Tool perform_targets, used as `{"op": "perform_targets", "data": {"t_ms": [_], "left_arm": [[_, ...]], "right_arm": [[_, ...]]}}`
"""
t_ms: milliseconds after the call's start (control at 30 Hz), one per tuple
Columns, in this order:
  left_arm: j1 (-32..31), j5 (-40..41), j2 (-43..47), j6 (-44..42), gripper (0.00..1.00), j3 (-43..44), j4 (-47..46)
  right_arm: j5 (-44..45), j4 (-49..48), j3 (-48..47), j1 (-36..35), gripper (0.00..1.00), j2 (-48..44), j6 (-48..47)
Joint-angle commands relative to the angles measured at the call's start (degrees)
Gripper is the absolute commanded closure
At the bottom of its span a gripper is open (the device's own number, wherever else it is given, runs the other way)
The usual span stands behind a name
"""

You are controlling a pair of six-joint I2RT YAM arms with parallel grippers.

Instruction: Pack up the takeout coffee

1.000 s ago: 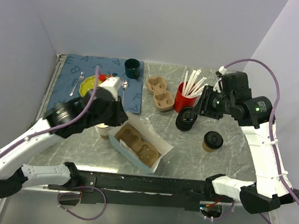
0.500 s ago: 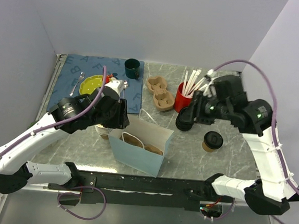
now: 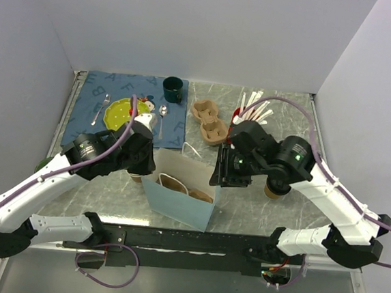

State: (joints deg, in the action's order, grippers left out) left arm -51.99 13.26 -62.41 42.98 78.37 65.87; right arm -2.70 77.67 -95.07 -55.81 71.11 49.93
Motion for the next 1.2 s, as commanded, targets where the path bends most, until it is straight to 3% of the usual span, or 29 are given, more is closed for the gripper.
{"op": "perform_targets", "data": {"t_ms": [0, 67, 167, 233, 267, 300, 433, 500, 533, 600, 700, 833, 900, 1033, 1167], "left_arm": [[0.0, -2.2, 2.9, 1.0, 0.91, -1.5, -3.5], [0.0, -2.8, 3.8, 1.6, 0.99, -2.0, -4.6], [0.0, -3.8, 4.3, 2.1, 0.99, -2.2, -5.4], [0.0, -4.3, 4.6, 2.5, 0.99, -2.0, -5.5], [0.0, -4.6, 4.3, 2.8, 0.99, -1.6, -5.3], [0.0, -4.8, 3.8, 2.9, 0.99, -0.6, -4.6], [0.0, -4.7, -0.5, 5.3, 0.99, 11.3, 1.8], [0.0, -4.0, 1.2, 6.0, 0.99, 7.2, -1.4], [0.0, -4.5, 2.6, 6.3, 0.99, -0.6, -3.9], [0.1, -6.7, 4.8, 7.3, 0.99, -4.1, -5.8], [0.1, -4.6, 2.1, 6.8, 0.99, 4.2, -3.6], [0.1, -1.3, -5.6, 3.3, 0.99, 23.3, 3.8], [0.1, -2.1, -7.7, 3.4, 0.99, 26.0, 4.1], [0.1, -5.7, -6.2, 7.5, 0.99, 23.4, 1.0], [0.2, -6.6, -3.2, 8.9, 0.99, 14.2, -2.1]], "right_arm": [[5.2, 8.8, 1.5, -1.0, 0.54, 0.9, 2.8], [6.5, 9.2, 2.0, -0.9, 0.56, 1.8, 2.7], [7.0, 9.1, 2.9, -1.0, 0.62, 2.7, 3.1], [8.1, 9.9, 2.0, -1.3, 0.77, 2.6, 3.6], [9.9, 12.0, 1.1, -1.4, 0.94, 2.7, 3.4], [10.7, 12.4, -0.3, -1.3, 1.0, 3.1, 3.2], [10.6, 12.4, -7.2, -1.0, 1.0, 2.2, 1.1], [11.9, 12.2, -6.3, -1.0, 1.0, 1.8, 1.2], [12.3, 11.6, -2.8, -0.9, 1.0, 1.6, 1.3], [13.8, 10.6, 0.2, -0.7, 1.0, 1.4, 0.4], [16.8, 12.3, -1.5, 0.7, 1.0, 3.7, -2.2], [14.9, 12.4, -11.7, 3.8, 1.0, 4.4, -6.5], [14.0, 12.4, -14.1, 5.4, 1.0, 4.1, -7.0], [12.4, 12.3, -16.4, 6.8, 1.0, 3.2, -7.2], [11.6, 11.2, -9.3, 8.7, 1.0, 2.2, -8.2]]}}
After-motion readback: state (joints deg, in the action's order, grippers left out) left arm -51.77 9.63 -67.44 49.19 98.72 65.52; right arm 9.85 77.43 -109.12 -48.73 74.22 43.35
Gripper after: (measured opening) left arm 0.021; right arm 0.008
